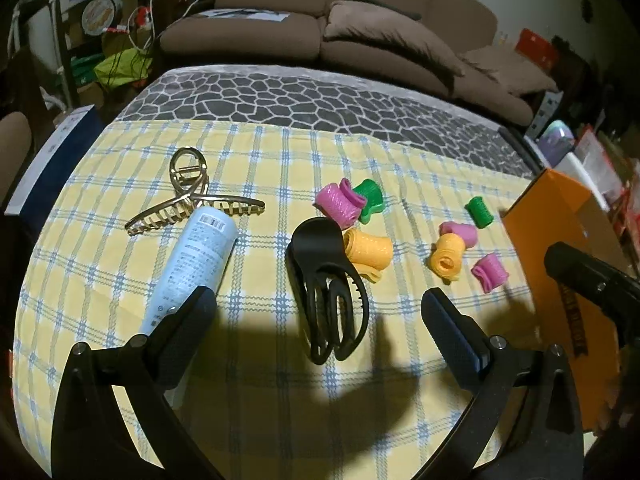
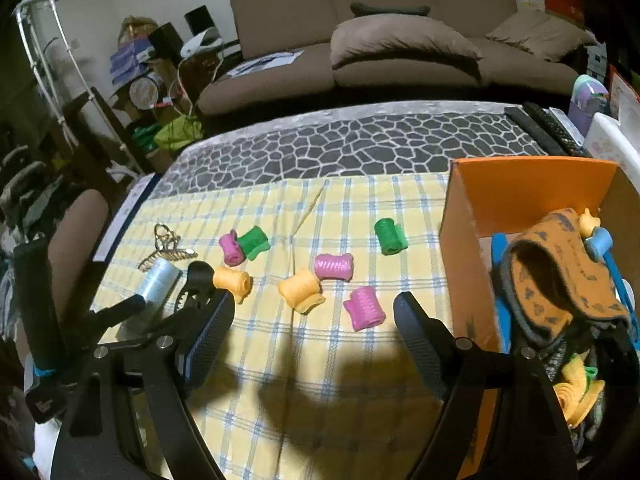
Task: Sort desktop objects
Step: 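Move both grippers back toward the remaining curlers on the table, then grasp the black claw clip with the left gripper while the right gripper grasps a pink curler, then carry the claw clip and pink curler into the orange box and release both, then move both grippers back over the remaining curlers on the table, then grasp a yellow curler with the left gripper while the right gripper grasps another yellow curler, then carry both yellow curlers into the orange box and open both grippers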
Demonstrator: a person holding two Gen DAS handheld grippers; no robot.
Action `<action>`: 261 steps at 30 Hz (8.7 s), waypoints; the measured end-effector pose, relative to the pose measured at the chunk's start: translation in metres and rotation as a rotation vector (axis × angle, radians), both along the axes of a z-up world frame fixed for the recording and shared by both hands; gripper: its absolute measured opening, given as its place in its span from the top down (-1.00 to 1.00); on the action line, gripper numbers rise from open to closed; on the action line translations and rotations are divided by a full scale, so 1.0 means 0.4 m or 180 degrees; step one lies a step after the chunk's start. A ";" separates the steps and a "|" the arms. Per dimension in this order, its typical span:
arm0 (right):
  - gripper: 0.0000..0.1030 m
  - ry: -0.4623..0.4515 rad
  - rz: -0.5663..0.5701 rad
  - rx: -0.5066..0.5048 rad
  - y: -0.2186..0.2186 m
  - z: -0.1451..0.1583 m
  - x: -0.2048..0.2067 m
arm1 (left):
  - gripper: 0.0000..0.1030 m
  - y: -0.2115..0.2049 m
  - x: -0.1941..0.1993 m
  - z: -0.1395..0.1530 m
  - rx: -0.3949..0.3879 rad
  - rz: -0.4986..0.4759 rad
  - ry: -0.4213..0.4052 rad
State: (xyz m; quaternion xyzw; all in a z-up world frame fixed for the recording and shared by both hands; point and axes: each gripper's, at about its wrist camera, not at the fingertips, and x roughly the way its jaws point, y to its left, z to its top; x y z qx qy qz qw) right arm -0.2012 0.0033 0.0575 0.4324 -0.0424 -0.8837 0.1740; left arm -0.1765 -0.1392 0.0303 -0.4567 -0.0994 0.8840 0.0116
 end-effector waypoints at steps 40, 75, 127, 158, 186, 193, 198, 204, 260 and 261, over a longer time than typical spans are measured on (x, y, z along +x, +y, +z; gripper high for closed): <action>0.15 -0.0180 -0.0080 0.0601 -0.043 -0.188 -0.049 | 0.25 -0.004 -0.030 -0.051 0.0163 -0.0069 -0.0100; 0.50 0.0253 0.0021 -0.0012 0.059 0.066 0.033 | 0.31 0.071 0.042 0.194 0.1028 -0.0272 0.0470; -0.30 0.0252 -0.0859 -0.0214 0.437 0.106 0.029 | -0.75 0.414 -0.046 0.264 0.0491 -0.0728 0.0425; -0.99 0.0187 -0.0056 0.0067 0.041 0.052 0.010 | -1.00 -0.036 0.037 0.092 0.0303 0.0136 0.0069; -0.29 0.0265 0.0085 0.0490 -0.060 -0.091 -0.071 | -0.67 0.042 -0.098 -0.011 -0.0346 -0.0191 0.0129; -0.26 0.0196 0.0088 0.0368 -0.060 -0.104 -0.090 | -0.49 0.090 -0.107 -0.042 -0.0500 -0.0445 0.0128; -0.26 0.0004 0.0117 0.0134 -0.065 -0.124 -0.110 | -0.49 0.099 -0.122 -0.075 -0.0562 -0.0495 0.0068; -0.26 -0.0151 0.0143 0.0143 -0.086 -0.161 -0.120 | 0.11 0.081 -0.118 -0.078 -0.0456 -0.0501 0.0110; 0.36 0.0320 -0.0598 0.0104 0.358 0.111 0.087 | 0.35 0.458 0.081 0.233 0.0226 -0.1080 0.0602; 0.36 0.0314 -0.0632 0.0109 0.379 0.108 0.086 | 0.35 0.471 0.079 0.229 0.0241 -0.1092 0.0594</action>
